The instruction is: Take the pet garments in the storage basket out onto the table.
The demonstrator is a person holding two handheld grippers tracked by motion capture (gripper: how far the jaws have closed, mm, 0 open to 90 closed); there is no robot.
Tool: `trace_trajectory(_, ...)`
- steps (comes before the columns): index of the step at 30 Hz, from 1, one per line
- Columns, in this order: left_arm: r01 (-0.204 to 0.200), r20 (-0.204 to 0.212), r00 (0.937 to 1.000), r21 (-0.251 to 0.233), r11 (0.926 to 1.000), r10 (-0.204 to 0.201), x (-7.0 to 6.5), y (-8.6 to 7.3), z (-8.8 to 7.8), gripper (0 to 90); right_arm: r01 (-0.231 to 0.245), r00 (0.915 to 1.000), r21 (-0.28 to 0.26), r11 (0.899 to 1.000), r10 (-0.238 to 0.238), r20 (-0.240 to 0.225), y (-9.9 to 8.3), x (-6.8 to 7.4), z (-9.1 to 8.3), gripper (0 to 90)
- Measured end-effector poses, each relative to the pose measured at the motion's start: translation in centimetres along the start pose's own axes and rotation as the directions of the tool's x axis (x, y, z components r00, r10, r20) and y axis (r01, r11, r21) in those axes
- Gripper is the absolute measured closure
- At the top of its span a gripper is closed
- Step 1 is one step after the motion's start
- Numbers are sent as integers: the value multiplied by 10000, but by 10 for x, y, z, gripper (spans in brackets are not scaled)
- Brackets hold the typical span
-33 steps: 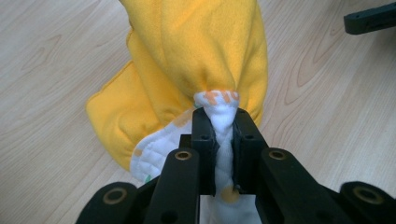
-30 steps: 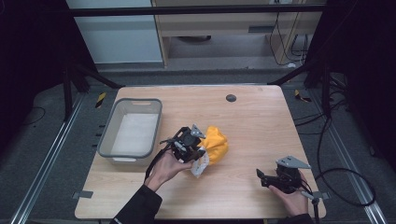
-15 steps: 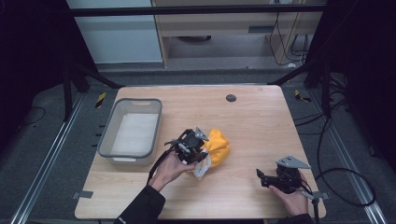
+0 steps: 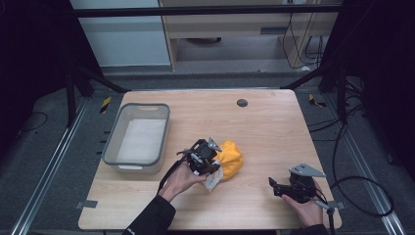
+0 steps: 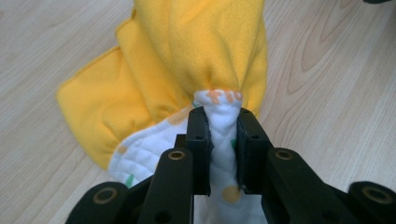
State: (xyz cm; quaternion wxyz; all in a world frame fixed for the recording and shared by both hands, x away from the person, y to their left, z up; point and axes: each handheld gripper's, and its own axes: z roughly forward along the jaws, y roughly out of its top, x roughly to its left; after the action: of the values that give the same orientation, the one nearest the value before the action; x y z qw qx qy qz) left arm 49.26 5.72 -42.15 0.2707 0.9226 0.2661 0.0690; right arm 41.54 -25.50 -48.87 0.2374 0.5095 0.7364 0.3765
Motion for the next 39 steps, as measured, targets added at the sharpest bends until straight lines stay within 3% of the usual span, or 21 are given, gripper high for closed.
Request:
trace_trajectory(8, -25, -35, 10000, 0, 10000, 25, 1, -2, 2, 719, 1, 10000, -7, 10000, -1, 5, 0, 0, 0, 117)
trace_trajectory(13, 121, 98, 9999, -136, 9998, -120, 1, -3, 1, 630, -58, 10000, 14, 10000, 58, -34, 0, 0, -1, 117)
trace_trajectory(20, 66, -129, 9999, -712, 9974, -75, 1, -9, -12, 474, -7, 10000, -48, 10000, 7, 10, -1, 1, 0, 112)
trace_trajectory(26, 256, -91, 9996, -1138, 9932, -268, 2, -15, -28, 403, 123, 9999, -95, 9999, -122, 119, -1, 0, 0, 109)
trace_trajectory(32, 401, -187, 9989, -1714, 9844, -440, 3, -25, -45, 337, 114, 9999, -98, 9999, -113, 125, -1, 0, 0, 109)
trace_trajectory(39, 751, -505, 9947, -2385, 9682, -896, 8, -49, -64, 272, 68, 9998, -117, 9999, -67, 165, -2, 0, 0, 115)
